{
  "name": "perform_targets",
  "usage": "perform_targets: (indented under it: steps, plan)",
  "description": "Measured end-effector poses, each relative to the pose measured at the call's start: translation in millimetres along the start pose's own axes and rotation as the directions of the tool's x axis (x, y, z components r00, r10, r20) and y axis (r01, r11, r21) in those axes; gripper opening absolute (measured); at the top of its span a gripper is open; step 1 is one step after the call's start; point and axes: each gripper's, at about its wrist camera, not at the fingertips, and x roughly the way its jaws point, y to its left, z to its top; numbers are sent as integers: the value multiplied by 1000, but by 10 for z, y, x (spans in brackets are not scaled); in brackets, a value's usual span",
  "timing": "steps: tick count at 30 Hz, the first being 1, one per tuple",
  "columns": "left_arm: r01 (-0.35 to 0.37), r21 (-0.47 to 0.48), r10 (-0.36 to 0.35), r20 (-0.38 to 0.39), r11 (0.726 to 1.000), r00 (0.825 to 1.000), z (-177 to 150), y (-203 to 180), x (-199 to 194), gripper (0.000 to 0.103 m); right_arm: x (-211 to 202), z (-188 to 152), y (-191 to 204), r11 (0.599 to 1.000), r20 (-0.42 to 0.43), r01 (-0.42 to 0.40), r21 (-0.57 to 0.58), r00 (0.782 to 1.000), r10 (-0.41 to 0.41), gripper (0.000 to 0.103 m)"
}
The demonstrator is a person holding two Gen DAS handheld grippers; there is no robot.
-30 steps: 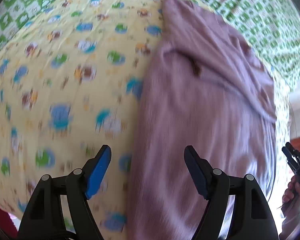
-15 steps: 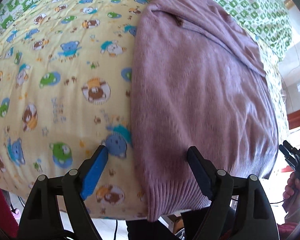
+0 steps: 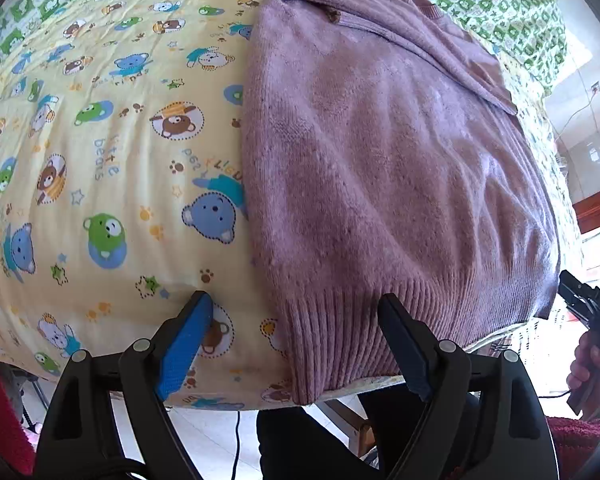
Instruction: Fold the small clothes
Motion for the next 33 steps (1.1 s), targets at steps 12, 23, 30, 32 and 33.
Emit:
perform_targets:
  steps: [12,23,30,32,33]
  plan:
    - [-23,102,23,2,994,1000,11,-262,73,55,124,-104,100,998,-27,-42,-51,999,41,52]
    - [108,35,-107,-14,994,994,-8,-42,-102,6,-12,-74,-87,995,-30,-97,-9,995,97,7]
    - [191,-5,-190,51,982,980,147,40,-340,5,-120,29,-31,986,-4,-166,20,986,166,7]
    - [210,-5,-209,76,978,975,217,17,-413,5,-161,92,12,982,12,-189,21,982,188,7]
    - [223,0,-222,93,975,971,271,-6,-458,5,-184,131,32,979,25,-204,26,979,204,7]
